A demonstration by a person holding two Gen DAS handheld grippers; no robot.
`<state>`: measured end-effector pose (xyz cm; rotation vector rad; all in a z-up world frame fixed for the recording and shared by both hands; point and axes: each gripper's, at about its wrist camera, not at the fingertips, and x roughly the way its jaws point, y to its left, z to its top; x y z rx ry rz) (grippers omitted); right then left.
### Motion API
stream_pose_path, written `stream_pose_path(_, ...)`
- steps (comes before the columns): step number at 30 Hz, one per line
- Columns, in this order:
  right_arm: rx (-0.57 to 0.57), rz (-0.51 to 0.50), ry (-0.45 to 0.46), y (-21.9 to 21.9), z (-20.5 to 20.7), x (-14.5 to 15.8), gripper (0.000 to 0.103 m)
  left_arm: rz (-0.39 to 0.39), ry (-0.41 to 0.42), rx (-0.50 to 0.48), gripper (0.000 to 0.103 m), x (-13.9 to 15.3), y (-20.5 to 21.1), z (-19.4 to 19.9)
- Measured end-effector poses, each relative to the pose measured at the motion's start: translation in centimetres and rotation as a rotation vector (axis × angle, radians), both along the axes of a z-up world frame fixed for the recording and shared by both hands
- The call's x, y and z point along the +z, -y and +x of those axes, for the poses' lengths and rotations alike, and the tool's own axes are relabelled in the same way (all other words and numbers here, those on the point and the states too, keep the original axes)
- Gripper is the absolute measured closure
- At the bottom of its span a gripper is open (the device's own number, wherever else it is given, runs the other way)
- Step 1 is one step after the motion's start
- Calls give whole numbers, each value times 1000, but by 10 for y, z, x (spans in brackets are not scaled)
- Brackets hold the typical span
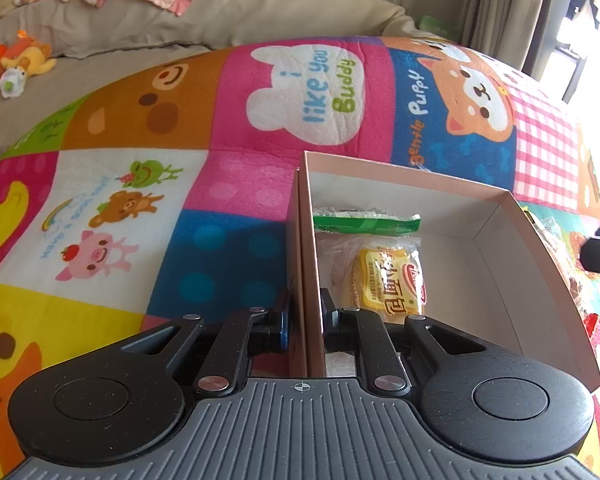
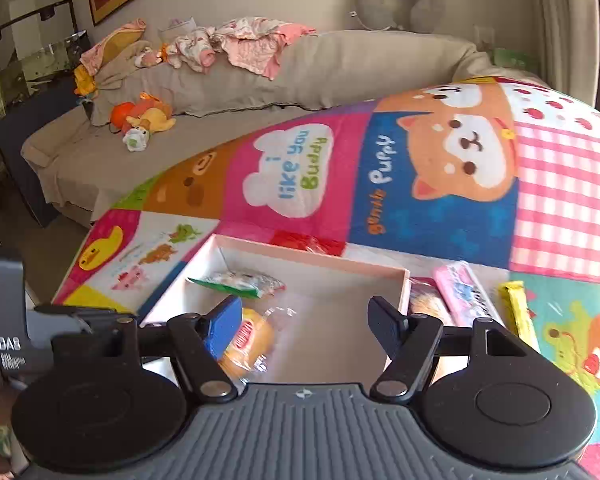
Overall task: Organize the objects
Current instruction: 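Carry the biscuit packet over the box and release it inside, then grasp the clear bag with the bread roll using the right tool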
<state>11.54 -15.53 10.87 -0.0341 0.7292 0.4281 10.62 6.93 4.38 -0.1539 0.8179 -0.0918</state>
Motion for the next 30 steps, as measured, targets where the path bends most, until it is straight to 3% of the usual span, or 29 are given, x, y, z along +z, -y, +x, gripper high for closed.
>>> stream_pose_path(9, -243, -143, 62, 100, -35, -30, 20, 33, -7, 13, 89, 0, 6, 1)
stream_pose_path(14, -347, -144, -7, 138, -31, -64, 19, 42, -19, 12, 90, 0, 8, 2)
stream_pose_path(20, -358, -110, -39, 144, -36, -79, 19, 34, -27, 6, 90, -4, 6, -1)
stream_pose_path(30, -273, -122, 23, 129, -50, -71, 19, 46, -32, 3, 90, -4, 8, -3)
